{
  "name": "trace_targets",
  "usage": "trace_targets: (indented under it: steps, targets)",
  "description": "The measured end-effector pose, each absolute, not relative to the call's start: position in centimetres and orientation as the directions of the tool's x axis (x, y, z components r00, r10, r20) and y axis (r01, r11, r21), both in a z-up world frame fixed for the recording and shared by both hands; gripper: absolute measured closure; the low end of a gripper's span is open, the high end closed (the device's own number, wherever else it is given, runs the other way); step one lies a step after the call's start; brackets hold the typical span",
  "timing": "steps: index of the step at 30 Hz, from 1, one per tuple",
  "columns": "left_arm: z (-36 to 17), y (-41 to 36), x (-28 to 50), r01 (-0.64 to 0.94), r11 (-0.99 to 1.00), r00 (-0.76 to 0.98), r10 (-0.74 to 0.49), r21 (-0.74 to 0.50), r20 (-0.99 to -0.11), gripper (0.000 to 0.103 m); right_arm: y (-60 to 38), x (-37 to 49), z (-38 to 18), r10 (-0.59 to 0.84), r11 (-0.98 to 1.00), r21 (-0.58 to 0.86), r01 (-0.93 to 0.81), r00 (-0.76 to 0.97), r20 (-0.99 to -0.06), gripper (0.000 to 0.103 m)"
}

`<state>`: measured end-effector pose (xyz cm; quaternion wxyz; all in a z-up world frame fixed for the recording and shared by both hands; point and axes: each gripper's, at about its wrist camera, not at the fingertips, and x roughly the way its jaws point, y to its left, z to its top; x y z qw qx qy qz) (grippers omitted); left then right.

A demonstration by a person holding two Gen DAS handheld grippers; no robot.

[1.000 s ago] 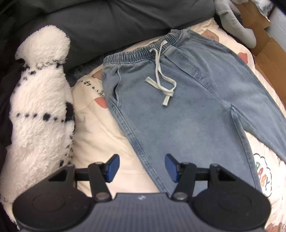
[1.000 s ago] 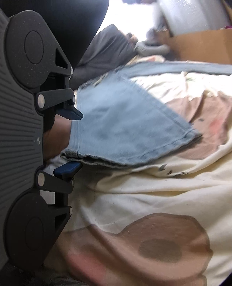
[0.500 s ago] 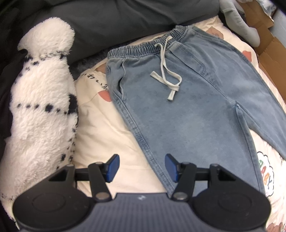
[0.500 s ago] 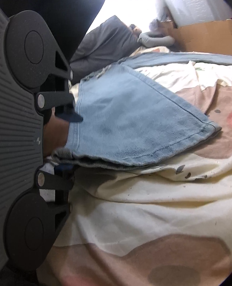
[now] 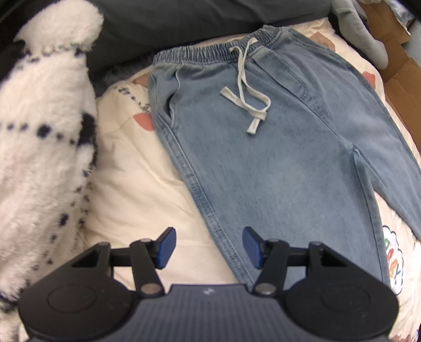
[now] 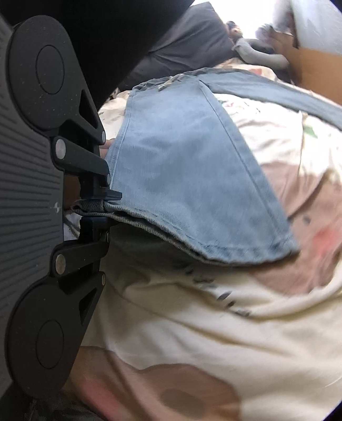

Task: Fold clothes
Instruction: 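Grasp the jeans waistband with the left gripper while the right gripper holds the hem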

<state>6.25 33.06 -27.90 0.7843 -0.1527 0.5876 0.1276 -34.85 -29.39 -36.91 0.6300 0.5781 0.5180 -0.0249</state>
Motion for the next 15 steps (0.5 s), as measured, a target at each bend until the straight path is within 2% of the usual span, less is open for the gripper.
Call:
trace_targets:
  steps: [15]
  targets:
    - [-31.6, 34.5, 4.8, -0.449, 0.868, 0.341, -0.055, -0.214, -0.939, 0.044, -31.6, -33.0, -31.5, 0.507, 0.365, 0.694, 0.621, 0.492, -0.707, 0.094]
